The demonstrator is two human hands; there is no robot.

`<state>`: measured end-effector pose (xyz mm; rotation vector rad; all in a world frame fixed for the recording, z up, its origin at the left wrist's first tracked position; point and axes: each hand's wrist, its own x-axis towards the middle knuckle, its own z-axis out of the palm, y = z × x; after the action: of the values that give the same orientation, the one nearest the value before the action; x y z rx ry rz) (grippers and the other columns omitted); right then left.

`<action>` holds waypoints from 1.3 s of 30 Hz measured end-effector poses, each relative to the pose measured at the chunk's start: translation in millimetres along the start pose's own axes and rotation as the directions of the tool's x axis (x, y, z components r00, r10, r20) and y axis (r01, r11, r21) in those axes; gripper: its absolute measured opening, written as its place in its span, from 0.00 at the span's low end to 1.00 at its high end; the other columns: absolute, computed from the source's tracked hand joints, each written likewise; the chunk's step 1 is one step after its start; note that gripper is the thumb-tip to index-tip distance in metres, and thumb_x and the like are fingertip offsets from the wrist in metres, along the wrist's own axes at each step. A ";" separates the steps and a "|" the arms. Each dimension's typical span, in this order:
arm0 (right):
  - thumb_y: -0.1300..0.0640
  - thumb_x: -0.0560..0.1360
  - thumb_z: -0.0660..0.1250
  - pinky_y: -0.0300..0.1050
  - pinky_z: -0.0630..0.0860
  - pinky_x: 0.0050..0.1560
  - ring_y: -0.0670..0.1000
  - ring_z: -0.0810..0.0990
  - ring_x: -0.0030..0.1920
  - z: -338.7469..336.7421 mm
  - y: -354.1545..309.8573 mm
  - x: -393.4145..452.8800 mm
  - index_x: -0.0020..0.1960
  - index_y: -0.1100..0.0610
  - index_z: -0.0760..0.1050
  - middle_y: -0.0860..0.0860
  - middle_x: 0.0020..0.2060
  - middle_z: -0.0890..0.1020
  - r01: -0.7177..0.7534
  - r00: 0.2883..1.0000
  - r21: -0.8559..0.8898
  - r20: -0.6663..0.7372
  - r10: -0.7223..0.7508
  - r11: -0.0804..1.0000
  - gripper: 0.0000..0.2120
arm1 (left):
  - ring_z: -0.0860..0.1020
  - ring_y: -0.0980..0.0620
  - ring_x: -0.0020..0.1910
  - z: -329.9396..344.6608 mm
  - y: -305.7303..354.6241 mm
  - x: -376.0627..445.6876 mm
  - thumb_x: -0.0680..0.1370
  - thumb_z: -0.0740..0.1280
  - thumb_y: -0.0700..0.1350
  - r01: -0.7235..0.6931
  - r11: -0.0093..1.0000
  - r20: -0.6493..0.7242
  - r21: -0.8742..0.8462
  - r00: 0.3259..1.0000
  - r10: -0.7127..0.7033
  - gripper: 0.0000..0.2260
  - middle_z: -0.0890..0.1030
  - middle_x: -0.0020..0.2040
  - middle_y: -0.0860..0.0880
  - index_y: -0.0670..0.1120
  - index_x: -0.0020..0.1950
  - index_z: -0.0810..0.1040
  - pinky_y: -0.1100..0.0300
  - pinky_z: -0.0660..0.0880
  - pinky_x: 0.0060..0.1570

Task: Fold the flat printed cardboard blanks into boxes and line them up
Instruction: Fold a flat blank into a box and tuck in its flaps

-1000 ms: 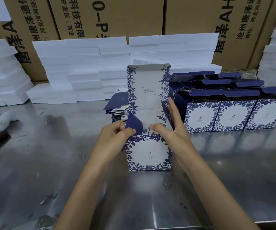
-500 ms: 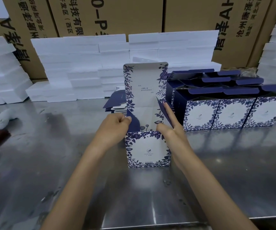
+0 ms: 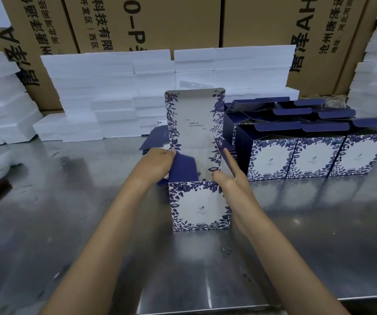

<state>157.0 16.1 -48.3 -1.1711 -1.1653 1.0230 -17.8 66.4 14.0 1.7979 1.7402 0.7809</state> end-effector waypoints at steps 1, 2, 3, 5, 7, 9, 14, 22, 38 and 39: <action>0.50 0.64 0.63 0.37 0.78 0.50 0.32 0.82 0.43 -0.2 0.4 0.5 0.78 0.36 0.62 0.25 0.43 0.82 0.003 1.000 -0.001 0.003 -0.003 1.000 0.42 | 0.65 0.49 0.32 1.5 0.8 2.5 0.85 0.55 0.44 -0.011 0.999 -0.004 0.041 1.000 0.011 0.18 0.66 0.33 0.48 0.45 0.35 0.63 0.56 0.63 0.33; 0.50 0.64 0.63 0.32 0.77 0.45 0.31 0.81 0.42 -0.1 0.0 0.9 0.78 0.36 0.62 0.23 0.42 0.80 0.004 1.000 -0.006 0.005 -0.004 1.000 0.42 | 0.65 0.49 0.33 2.5 1.5 4.4 0.84 0.55 0.42 -0.011 0.998 -0.016 0.070 1.000 0.012 0.17 0.67 0.34 0.48 0.45 0.34 0.63 0.56 0.63 0.34; 0.51 0.64 0.63 0.28 0.75 0.40 0.30 0.81 0.41 -0.6 -0.4 1.2 0.78 0.37 0.62 0.21 0.41 0.79 0.003 1.000 -0.009 0.005 -0.003 1.000 0.42 | 0.65 0.48 0.33 3.1 1.9 6.9 0.84 0.55 0.41 -0.007 0.997 -0.025 0.072 1.000 0.008 0.17 0.67 0.34 0.47 0.44 0.35 0.63 0.56 0.62 0.34; 0.51 0.64 0.63 0.28 0.76 0.38 0.30 0.80 0.40 -1.9 0.3 1.3 0.79 0.37 0.61 0.21 0.40 0.79 -0.006 1.000 0.000 0.003 0.006 1.000 0.42 | 0.64 0.49 0.31 3.4 0.8 9.6 0.84 0.57 0.44 -0.002 1.000 -0.030 0.013 1.000 0.002 0.16 0.67 0.33 0.47 0.44 0.36 0.64 0.56 0.60 0.32; 0.50 0.64 0.63 0.34 0.78 0.45 0.31 0.80 0.39 -2.0 0.7 0.6 0.78 0.36 0.62 0.22 0.39 0.80 -0.003 1.000 -0.003 0.008 0.003 1.000 0.42 | 0.70 0.48 0.34 6.3 -0.9 5.9 0.83 0.61 0.51 -0.019 0.996 -0.100 -0.082 0.995 0.011 0.14 0.72 0.36 0.48 0.45 0.41 0.67 0.56 0.65 0.35; 0.49 0.63 0.64 0.38 0.76 0.50 0.31 0.81 0.43 -0.5 0.4 1.0 0.78 0.36 0.62 0.22 0.41 0.79 0.009 1.000 -0.001 0.005 -0.009 1.000 0.43 | 0.76 0.49 0.42 14.1 -5.5 -0.8 0.80 0.66 0.54 -0.106 0.966 -0.198 -0.236 0.978 0.059 0.13 0.77 0.45 0.48 0.46 0.45 0.69 0.56 0.69 0.40; 0.40 0.64 0.74 0.23 0.73 0.39 0.25 0.79 0.44 -9.8 -4.3 0.6 0.78 0.36 0.61 0.20 0.42 0.79 -0.024 0.995 -0.060 0.097 0.030 0.998 0.45 | 0.79 0.51 0.49 29.2 -13.0 -8.7 0.80 0.68 0.47 -0.091 0.772 -0.145 -0.629 0.989 -0.001 0.05 0.79 0.54 0.47 0.52 0.50 0.73 0.55 0.75 0.50; 0.22 0.67 0.65 0.37 0.78 0.45 0.46 0.83 0.40 -46.9 -41.0 10.0 0.51 0.57 0.80 0.48 0.40 0.86 -0.078 0.978 -0.426 0.144 0.153 0.901 0.38 | 0.80 0.56 0.42 31.6 -18.5 -3.7 0.81 0.67 0.44 -0.081 0.712 -0.143 -0.698 0.989 -0.027 0.05 0.79 0.51 0.50 0.54 0.52 0.74 0.65 0.74 0.36; 0.52 0.83 0.64 0.38 0.58 0.24 0.49 0.59 0.22 -39.3 -54.2 34.3 0.29 0.52 0.61 0.48 0.21 0.63 0.010 0.963 -0.531 0.232 0.134 0.847 0.25 | 0.75 0.55 0.38 30.1 -14.7 -2.5 0.81 0.64 0.38 -0.096 0.770 -0.133 -0.631 0.991 0.015 0.08 0.76 0.49 0.51 0.49 0.57 0.71 0.71 0.71 0.30; 0.53 0.83 0.64 0.38 0.58 0.24 0.49 0.58 0.22 -39.7 -54.1 35.9 0.29 0.52 0.60 0.48 0.21 0.62 0.005 0.960 -0.531 0.239 0.144 0.847 0.25 | 0.75 0.55 0.37 30.0 -14.3 -3.0 0.81 0.64 0.38 -0.097 0.770 -0.133 -0.631 0.991 0.016 0.08 0.76 0.48 0.51 0.49 0.57 0.71 0.72 0.70 0.29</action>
<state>201.0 39.4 9.3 -1.5444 -1.7078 0.9643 -6.5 64.9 -17.4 1.3476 1.2555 1.3412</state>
